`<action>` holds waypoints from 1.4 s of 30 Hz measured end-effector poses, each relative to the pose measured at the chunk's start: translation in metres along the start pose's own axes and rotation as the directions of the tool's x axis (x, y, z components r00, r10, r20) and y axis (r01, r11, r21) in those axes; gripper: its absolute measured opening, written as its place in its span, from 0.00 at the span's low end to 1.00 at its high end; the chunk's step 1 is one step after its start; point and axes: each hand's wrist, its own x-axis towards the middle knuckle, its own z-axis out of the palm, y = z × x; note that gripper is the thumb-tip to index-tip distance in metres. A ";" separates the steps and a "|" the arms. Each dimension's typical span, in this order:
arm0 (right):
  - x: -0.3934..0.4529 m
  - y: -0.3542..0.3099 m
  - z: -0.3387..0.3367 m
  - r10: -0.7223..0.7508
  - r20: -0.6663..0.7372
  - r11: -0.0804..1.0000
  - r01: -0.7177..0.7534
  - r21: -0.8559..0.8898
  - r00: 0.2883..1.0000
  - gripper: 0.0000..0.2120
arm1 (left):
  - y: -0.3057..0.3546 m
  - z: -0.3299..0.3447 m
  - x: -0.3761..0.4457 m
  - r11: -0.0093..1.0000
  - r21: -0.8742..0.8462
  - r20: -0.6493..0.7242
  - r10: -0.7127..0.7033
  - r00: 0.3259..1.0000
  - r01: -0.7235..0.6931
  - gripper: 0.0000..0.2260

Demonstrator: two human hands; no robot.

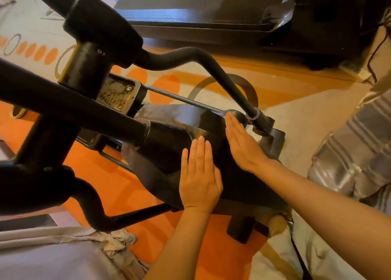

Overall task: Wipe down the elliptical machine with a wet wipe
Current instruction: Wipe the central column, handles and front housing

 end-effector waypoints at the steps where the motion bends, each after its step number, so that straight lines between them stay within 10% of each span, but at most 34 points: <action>1: 0.001 0.000 0.001 0.004 -0.009 1.000 -0.004 0.012 1.000 0.25 | 0.000 0.000 0.000 1.000 0.005 0.002 0.001 1.000 -0.001 0.23; 13: -0.011 -0.007 0.017 -0.176 -0.083 0.983 0.180 0.037 0.981 0.25 | -0.001 0.002 -0.001 1.000 0.028 -0.012 0.009 1.000 -0.009 0.23; 23: -0.039 0.032 0.032 0.086 -0.192 0.985 -0.055 0.162 0.978 0.24 | 0.000 0.001 -0.001 0.999 0.039 -0.022 0.015 1.000 -0.014 0.24; 34: -0.018 -0.003 0.030 -0.217 -0.203 0.966 0.239 0.093 0.955 0.23 | -0.001 0.002 -0.001 0.998 0.050 -0.042 0.029 0.999 -0.027 0.23; 42: -0.059 0.066 0.030 0.256 -0.144 0.948 -0.219 0.229 0.956 0.24 | 0.000 0.001 -0.001 0.998 0.061 -0.039 0.023 0.999 -0.021 0.23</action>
